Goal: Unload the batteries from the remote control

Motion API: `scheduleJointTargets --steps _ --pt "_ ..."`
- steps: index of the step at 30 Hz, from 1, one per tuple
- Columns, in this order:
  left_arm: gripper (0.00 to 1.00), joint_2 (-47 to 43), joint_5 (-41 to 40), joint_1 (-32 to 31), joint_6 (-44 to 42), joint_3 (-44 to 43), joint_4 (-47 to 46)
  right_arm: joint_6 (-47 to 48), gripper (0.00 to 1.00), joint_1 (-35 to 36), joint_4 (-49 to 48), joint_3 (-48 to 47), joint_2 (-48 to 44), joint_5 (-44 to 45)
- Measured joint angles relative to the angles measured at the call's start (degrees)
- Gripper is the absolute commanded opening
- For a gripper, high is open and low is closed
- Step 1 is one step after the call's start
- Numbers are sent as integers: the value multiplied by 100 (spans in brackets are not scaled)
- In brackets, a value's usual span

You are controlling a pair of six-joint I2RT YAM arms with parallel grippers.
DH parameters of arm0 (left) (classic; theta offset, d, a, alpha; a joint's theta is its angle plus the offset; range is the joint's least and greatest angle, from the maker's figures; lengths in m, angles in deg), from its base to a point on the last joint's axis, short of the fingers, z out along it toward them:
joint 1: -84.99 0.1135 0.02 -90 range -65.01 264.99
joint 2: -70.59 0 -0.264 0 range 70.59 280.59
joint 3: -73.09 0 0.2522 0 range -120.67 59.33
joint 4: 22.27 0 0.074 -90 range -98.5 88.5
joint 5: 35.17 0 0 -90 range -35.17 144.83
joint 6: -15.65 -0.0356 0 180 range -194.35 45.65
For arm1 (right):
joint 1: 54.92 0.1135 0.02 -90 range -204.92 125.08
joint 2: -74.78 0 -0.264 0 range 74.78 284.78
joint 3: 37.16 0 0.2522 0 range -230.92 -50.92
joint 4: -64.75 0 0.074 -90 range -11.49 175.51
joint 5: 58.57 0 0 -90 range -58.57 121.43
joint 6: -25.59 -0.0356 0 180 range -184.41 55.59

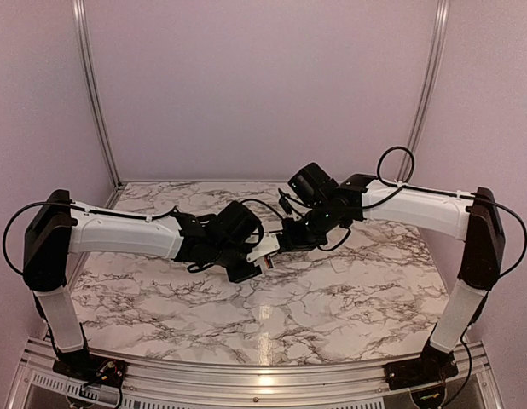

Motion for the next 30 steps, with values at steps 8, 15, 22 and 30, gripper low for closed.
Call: scheduleJointTargets --steps 8,15,22,30 --pt "0 0 -44 -15 140 0 9 -24 0 -9 -149 118 -92 4" --pt "0 0 -79 -22 238 -2 4 -46 0 -9 -247 247 -293 -39" --pt "0 0 -76 -20 337 -2 -17 -81 0 -9 -404 380 -385 -149" --pt "0 9 -72 -22 479 -2 -81 -101 0 -9 -533 490 -385 -289"
